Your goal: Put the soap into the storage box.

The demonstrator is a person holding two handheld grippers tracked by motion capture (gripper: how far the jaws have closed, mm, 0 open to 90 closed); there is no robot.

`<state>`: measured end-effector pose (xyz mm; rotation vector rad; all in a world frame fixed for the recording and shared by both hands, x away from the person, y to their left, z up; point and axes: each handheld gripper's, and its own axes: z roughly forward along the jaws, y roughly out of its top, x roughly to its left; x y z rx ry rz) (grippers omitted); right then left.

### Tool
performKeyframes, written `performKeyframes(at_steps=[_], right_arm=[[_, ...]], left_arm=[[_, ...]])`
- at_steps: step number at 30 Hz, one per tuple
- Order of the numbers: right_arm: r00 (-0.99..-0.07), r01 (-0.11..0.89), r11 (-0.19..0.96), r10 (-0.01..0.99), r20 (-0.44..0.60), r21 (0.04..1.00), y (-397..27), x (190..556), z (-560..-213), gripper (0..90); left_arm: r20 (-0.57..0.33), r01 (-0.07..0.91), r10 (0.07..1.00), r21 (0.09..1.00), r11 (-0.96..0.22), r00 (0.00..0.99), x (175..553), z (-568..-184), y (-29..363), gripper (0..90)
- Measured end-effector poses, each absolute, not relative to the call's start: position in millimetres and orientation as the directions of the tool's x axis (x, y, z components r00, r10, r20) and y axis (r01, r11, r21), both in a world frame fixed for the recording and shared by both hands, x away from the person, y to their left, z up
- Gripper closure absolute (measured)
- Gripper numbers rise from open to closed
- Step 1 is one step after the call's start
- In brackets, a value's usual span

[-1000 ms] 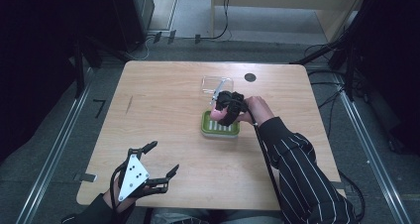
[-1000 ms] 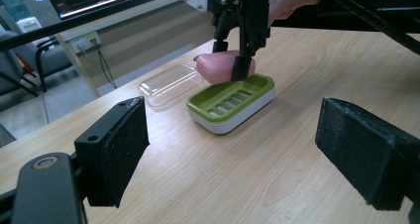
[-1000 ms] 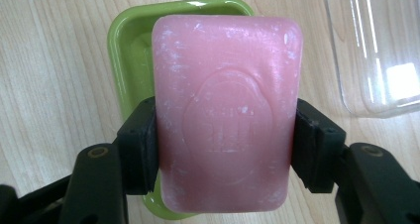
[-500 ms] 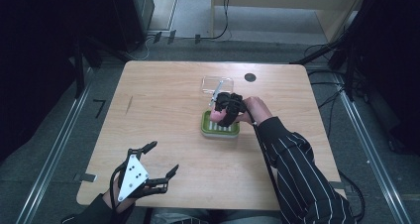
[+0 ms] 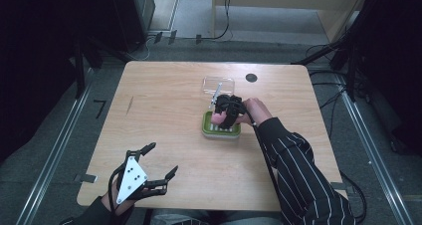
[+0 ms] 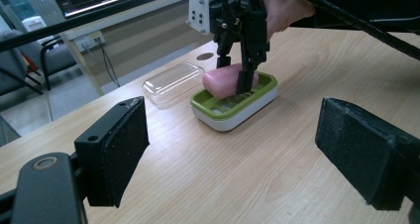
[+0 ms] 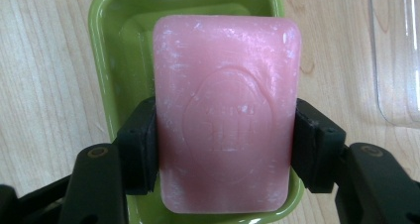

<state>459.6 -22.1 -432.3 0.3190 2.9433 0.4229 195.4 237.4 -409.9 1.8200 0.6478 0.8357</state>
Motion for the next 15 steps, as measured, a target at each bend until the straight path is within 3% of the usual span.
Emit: performKeyframes(at_steps=[15], right_arm=[[-0.971,0.179,0.949,0.213,-0.109,0.261,-18.1,461.6,-439.5,38.3]], left_arm=[[0.251,0.064,0.750,0.929,-0.364,0.612,192.9,-409.8,239.4,13.6]])
